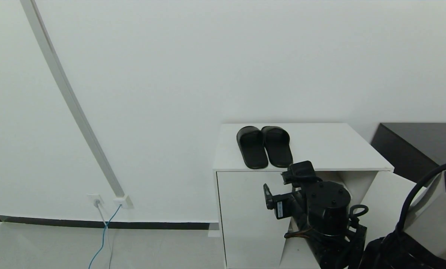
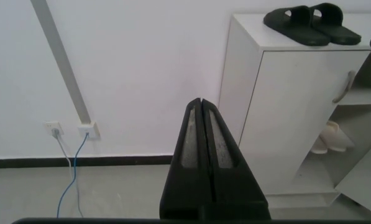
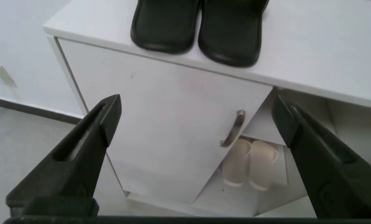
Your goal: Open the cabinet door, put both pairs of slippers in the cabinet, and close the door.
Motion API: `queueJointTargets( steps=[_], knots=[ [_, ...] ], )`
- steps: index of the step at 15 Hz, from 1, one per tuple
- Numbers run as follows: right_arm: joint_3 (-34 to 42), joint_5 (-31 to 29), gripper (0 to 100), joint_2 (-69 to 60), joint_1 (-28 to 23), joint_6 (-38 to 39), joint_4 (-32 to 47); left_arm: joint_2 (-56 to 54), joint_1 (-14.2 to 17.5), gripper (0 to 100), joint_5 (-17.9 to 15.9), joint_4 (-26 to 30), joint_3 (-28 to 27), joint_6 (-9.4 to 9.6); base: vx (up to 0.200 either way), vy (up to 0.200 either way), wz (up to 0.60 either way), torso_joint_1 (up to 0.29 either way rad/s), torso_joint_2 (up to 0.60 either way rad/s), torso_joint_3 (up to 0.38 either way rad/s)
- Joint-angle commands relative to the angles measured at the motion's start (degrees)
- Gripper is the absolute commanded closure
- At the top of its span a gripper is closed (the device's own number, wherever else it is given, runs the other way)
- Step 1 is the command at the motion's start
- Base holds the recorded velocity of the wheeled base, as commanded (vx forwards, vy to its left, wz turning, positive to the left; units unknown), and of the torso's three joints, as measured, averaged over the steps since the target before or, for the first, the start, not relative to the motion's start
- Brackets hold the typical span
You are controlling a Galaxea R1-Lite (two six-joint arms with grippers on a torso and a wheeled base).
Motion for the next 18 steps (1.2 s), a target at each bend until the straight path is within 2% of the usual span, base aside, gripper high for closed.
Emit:
queueJointTargets(
  steps=[1,9,12,14,18],
  knots=[
    [0.0,0.0,0,0.1,-0.3,0.1,0.0,0.0,0.0,100,0.0,0.0,0.0,-0.04,0.000,0.000,0.00,0.173,-0.39,-0.212],
    [-0.6,0.7,0,0.6,-0.4,-0.1,-1.5,0.0,0.0,100,0.0,0.0,0.1,0.13,0.000,0.000,0.00,0.171,-0.36,-0.196],
    [-1.8,0.5,0,0.4,-1.1,-0.1,0.2,0.0,0.0,100,0.0,0.0,0.0,0.22,0.000,0.000,0.00,0.055,-0.11,-0.052],
    [-5.1,0.5,0,0.4,-1.7,1.3,4.5,0.0,0.0,100,0.0,0.0,0.0,0.13,0.000,0.000,0.00,0.000,0.00,0.000],
    [-13.6,0.5,0,-2.9,-2.6,5.6,20.1,0.0,0.0,100,-0.1,0.0,0.0,0.13,0.000,0.000,0.00,0.000,0.00,0.000]
  ],
)
